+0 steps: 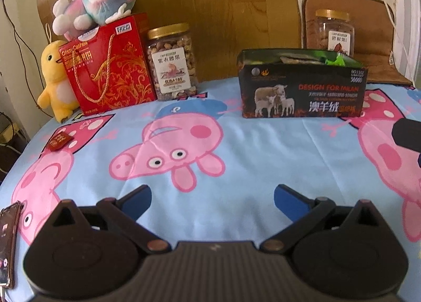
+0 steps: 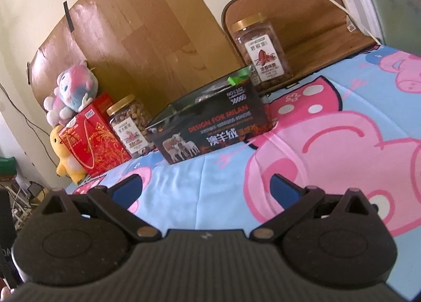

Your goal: Organize snacks

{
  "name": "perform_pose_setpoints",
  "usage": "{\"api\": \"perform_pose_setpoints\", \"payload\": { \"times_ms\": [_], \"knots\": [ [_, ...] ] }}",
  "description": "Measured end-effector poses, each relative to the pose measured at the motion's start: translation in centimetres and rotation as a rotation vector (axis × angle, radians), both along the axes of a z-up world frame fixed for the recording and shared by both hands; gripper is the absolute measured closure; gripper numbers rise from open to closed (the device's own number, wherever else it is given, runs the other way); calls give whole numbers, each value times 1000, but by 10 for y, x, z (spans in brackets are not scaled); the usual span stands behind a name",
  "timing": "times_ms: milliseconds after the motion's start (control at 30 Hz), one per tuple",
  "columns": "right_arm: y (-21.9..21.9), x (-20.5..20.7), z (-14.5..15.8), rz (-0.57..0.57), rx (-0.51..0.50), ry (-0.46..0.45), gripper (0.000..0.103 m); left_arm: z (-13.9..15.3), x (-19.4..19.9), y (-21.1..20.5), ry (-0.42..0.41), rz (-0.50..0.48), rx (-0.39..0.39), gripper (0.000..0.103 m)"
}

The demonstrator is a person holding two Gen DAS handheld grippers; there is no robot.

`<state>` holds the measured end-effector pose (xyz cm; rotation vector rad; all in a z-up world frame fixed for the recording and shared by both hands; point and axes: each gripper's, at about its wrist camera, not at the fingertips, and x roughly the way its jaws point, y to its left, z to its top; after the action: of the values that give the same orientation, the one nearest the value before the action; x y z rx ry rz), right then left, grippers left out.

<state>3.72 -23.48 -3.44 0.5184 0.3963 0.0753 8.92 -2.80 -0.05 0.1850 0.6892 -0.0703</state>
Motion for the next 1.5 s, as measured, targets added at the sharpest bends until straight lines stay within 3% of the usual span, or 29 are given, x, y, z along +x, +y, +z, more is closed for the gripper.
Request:
{"api": "perform_pose_setpoints", "payload": {
  "times_ms": [267,567,733,967,1300,1500],
  "knots": [
    [-5,-9,6,-10,1,-34,0,22,-3,-12,-34,-23,8,0],
    [-8,-15,14,3,-3,-50,0,60,-9,-6,-119,7,-54,0],
    [-11,-24,23,-11,-14,-79,0,70,-6,-12,-120,-1,-42,0],
    [-13,-27,37,8,-46,-107,0,83,-12,-20,-243,30,-13,0],
    [-13,-35,47,15,-99,-149,0,66,-4,-27,-133,4,-76,0],
    [-16,-35,42,11,-94,-135,0,51,-3,-32,-100,20,-31,0]
  ]
}}
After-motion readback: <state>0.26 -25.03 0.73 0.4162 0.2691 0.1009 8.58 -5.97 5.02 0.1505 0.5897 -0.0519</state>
